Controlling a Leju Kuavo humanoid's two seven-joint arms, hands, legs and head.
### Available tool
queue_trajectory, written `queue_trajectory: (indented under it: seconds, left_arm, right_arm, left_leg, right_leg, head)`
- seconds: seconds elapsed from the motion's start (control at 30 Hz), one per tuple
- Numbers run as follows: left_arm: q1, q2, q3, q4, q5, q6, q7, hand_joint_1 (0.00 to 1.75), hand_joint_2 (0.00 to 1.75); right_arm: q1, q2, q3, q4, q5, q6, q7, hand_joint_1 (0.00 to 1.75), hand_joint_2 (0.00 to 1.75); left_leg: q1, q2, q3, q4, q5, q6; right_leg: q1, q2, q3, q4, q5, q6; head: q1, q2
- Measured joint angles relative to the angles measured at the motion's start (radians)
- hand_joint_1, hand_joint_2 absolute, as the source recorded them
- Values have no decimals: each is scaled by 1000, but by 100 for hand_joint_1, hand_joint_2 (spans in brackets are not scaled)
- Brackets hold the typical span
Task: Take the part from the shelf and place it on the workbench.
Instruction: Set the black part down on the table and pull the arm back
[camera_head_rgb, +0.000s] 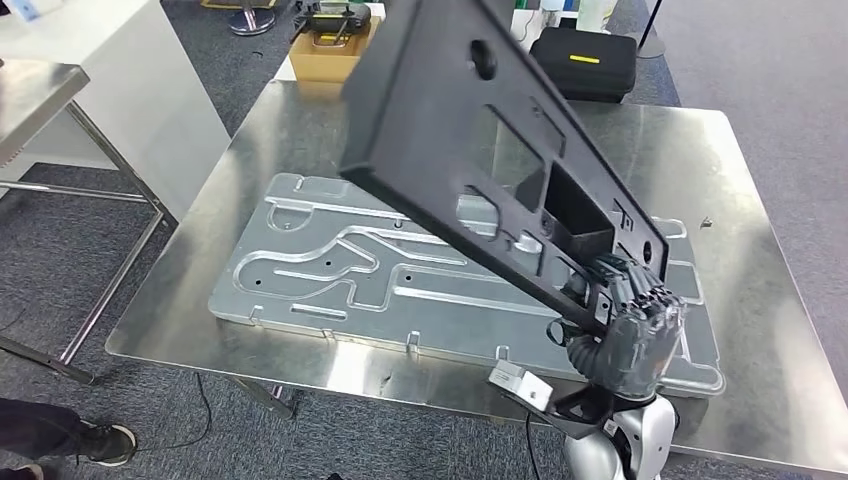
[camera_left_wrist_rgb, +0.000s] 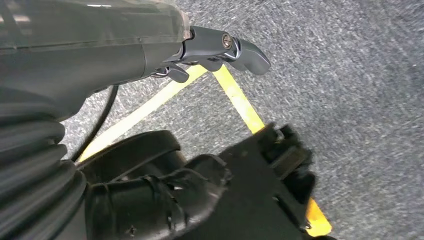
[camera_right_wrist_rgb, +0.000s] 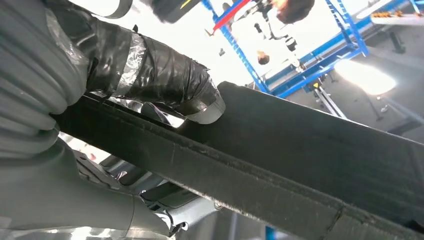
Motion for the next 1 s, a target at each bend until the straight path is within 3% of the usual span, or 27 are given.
queue_trajectory:
  seconds: [0.07,0.13,0.2,0.3,0.33,0.4,0.47,0.5,0.57,0.63,0.67,0.8,0.87,0.93,0.97,1.0]
  left_arm:
    - [-4,0,-8,0,-9,-1,9,0,0]
    - [-14,-1,-18,0,-20,-5,17,0,0]
    - [-23,-3,-28,0,-29,-10,26,0,0]
    - [-28,-5,-44,0,-34,-18,36,0,0]
    - [-30,-7,-49,0,-36,-20,39,0,0]
    - [-35,-9,-59,0,-39,-22,43,0,0]
    - [-38,-10,-68,0,-39,-26,48,0,0]
    - [-39,-10,-72,0,-40,-29,50,0,0]
    - [-40,-11,-78,0,-39,-34,52,0,0]
    - [-41,-13,-87,0,-37,-36,54,0,0]
    - [-41,-14,-90,0,-35,-36,55,0,0]
    - [-36,-14,-96,0,-27,-37,58,0,0]
    - [-36,-14,-97,0,-25,-37,58,0,0]
    - [-35,-14,-98,0,-24,-36,58,0,0]
    - [-34,-14,-99,0,-23,-36,58,0,0]
    - [-33,-14,-100,0,-21,-36,58,0,0]
  right_arm:
    - [-35,0,-2,20,127,0,32,170,175]
    - [-85,-1,-2,49,278,0,80,170,175]
    - [-137,-6,4,84,411,0,155,168,175]
    - [-228,-59,60,149,476,0,347,168,175]
    - [-272,-91,98,180,478,1,436,168,175]
    - [-377,-165,209,258,479,9,634,170,175]
    - [-472,-228,353,350,479,27,798,171,175]
    - [-510,-251,426,398,479,36,846,171,175]
    - [-561,-278,546,488,479,45,883,170,175]
    - [-590,-287,621,571,479,47,888,168,175]
    - [-599,-289,645,608,479,48,888,168,175]
    - [-617,-292,702,738,479,54,874,167,175]
    - [-624,-294,716,789,479,57,859,166,175]
    - [-628,-296,728,831,479,57,847,167,175]
    - [-628,-296,731,850,479,57,837,167,175]
    - [-627,-297,734,868,479,56,825,168,175]
  left_leg:
    - [-1,0,40,-104,76,9]
    - [-6,1,91,-221,125,21]
    - [-10,-1,107,-263,127,26]
    - [-5,-2,114,-283,134,36]
    - [-3,-1,118,-290,138,41]
    - [-2,1,121,-293,139,46]
    - [-3,3,121,-291,138,47]
    - [-2,4,121,-290,137,47]
    - [0,1,122,-283,132,44]
    - [-1,-5,118,-274,126,37]
    - [-2,-9,115,-271,125,32]
    - [-3,-13,106,-263,117,13]
    - [-1,-9,76,-195,77,5]
    - [-1,-5,13,-65,21,1]
    - [0,-4,-17,-12,8,1]
    - [0,-3,-32,9,12,1]
  right_leg:
    - [3,4,7,0,-4,0]
    - [6,7,9,1,-8,4]
    - [7,6,7,0,-7,14]
    - [5,3,4,6,-13,30]
    - [5,2,-8,32,-29,35]
    - [2,0,-64,141,-78,43]
    - [0,0,-121,242,-104,48]
    - [-2,0,-131,249,-90,50]
    - [-7,0,-97,158,-20,52]
    - [-8,1,-50,48,23,50]
    - [-7,2,-38,19,26,47]
    - [-6,3,-30,2,23,26]
    - [-8,3,-25,-4,25,15]
    - [-5,3,-22,-5,24,9]
    - [-4,3,-21,-4,22,7]
    - [-3,3,-20,-4,21,6]
  head:
    - [0,0]
    - [0,0]
    - [0,0]
    - [0,0]
    - [1,0]
    - [1,0]
    - [1,0]
    - [1,0]
    - [1,0]
    - [1,0]
    - [0,0]
    - [0,0]
    - [0,0]
    - [0,0]
    - [0,0]
    - [0,0]
